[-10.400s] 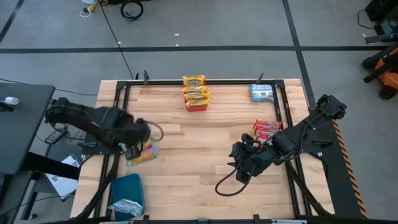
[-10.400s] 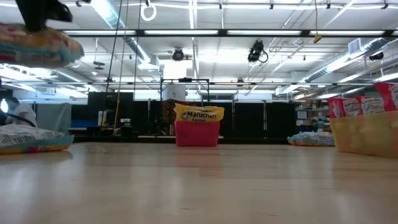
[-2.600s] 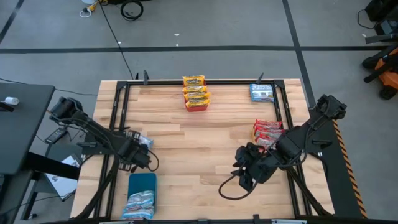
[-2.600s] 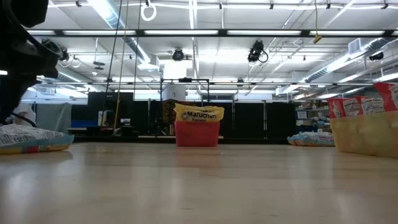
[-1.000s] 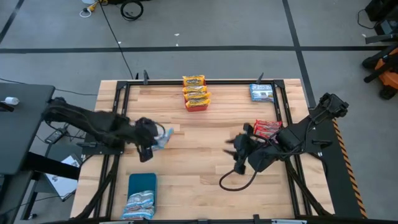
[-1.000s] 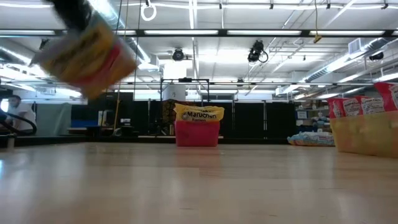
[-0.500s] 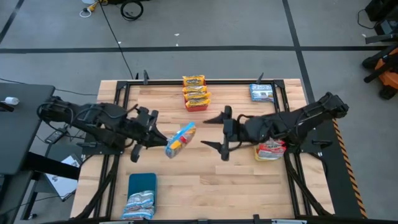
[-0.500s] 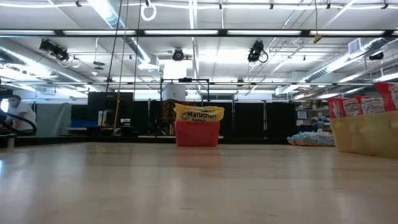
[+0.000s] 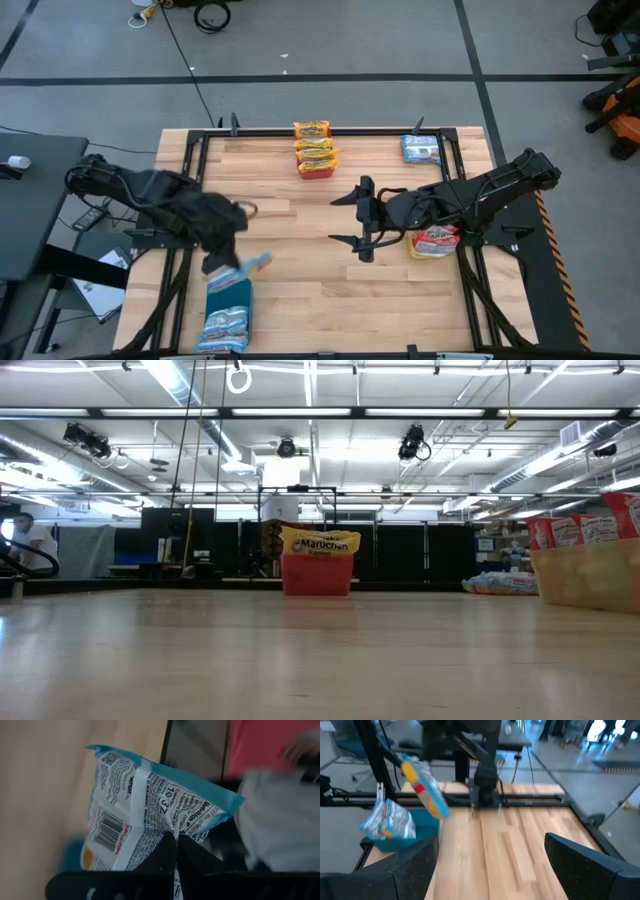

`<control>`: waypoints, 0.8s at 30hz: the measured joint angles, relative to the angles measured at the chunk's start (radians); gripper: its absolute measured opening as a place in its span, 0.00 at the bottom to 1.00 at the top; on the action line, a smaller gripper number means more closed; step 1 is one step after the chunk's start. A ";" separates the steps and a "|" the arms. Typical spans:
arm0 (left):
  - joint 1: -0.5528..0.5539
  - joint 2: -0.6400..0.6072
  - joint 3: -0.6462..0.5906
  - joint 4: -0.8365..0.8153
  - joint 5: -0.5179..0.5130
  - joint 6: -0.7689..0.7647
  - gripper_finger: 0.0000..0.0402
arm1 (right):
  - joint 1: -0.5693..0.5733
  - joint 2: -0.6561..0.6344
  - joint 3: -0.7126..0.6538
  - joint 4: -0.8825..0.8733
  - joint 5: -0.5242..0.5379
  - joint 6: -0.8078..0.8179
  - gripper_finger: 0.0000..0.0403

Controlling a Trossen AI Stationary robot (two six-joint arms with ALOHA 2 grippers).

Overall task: Sort Maruchan noodles
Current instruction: Put the blue noodle pack into the blue bin

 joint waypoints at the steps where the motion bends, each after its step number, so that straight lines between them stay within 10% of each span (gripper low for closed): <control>1: -0.009 0.017 0.000 -0.038 0.044 -0.029 0.02 | 0.000 0.000 0.000 -0.016 0.001 0.014 0.91; 12: -0.072 0.225 -0.196 -0.082 0.425 0.033 0.02 | 0.020 0.000 0.000 -0.061 0.001 0.084 0.90; 24: -0.071 0.253 -0.395 0.275 0.465 0.027 0.02 | 0.087 0.000 0.000 -0.113 0.037 0.163 0.88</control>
